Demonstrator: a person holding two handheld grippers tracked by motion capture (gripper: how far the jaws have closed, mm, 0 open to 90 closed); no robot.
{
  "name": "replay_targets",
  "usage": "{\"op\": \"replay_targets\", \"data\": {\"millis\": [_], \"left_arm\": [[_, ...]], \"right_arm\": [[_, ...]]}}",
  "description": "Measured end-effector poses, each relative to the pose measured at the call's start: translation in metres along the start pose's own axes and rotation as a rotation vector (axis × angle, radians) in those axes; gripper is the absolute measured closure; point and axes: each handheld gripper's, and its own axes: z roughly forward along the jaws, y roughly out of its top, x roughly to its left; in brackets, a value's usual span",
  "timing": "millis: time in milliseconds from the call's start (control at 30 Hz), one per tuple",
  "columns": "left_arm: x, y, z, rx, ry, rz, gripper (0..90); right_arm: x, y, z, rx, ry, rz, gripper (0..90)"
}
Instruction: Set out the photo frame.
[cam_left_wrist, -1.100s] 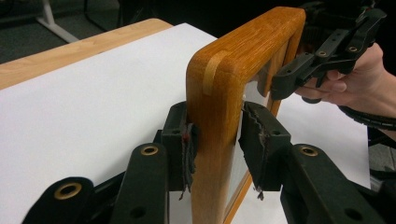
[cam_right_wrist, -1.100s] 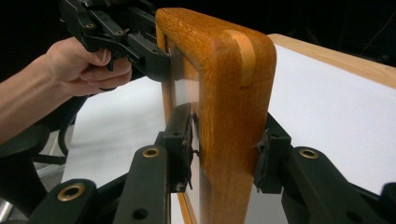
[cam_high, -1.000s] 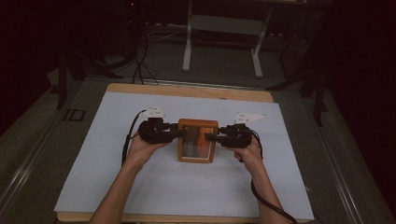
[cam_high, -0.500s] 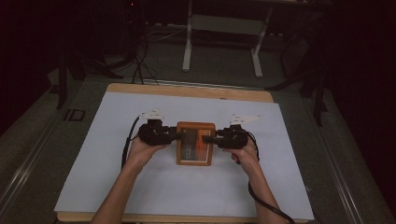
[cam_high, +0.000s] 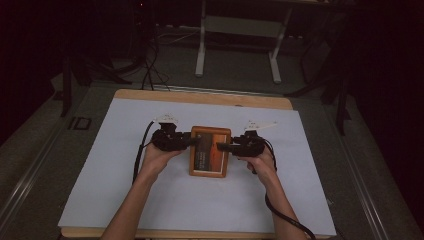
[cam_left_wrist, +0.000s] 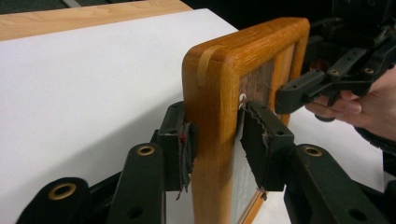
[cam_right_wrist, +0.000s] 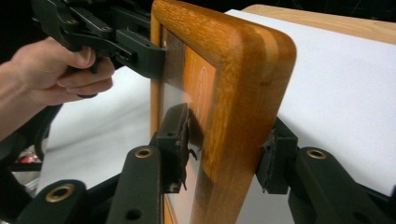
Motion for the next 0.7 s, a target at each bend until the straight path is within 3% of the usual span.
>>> {"op": "replay_targets", "data": {"millis": [433,533,700], "left_arm": [[-0.003,0.0,-0.003,0.016,-0.01,0.007,63.3],[-0.003,0.0,-0.005,0.009,-0.004,0.004,54.5],[-0.004,-0.002,-0.017,-0.024,0.014,0.011,44.2]], "right_arm": [[0.004,0.0,-0.002,0.013,-0.022,-0.028,54.3],[0.005,0.001,-0.006,-0.007,-0.023,-0.026,44.7],[0.006,0.002,-0.02,-0.02,-0.067,-0.037,34.7]]}}
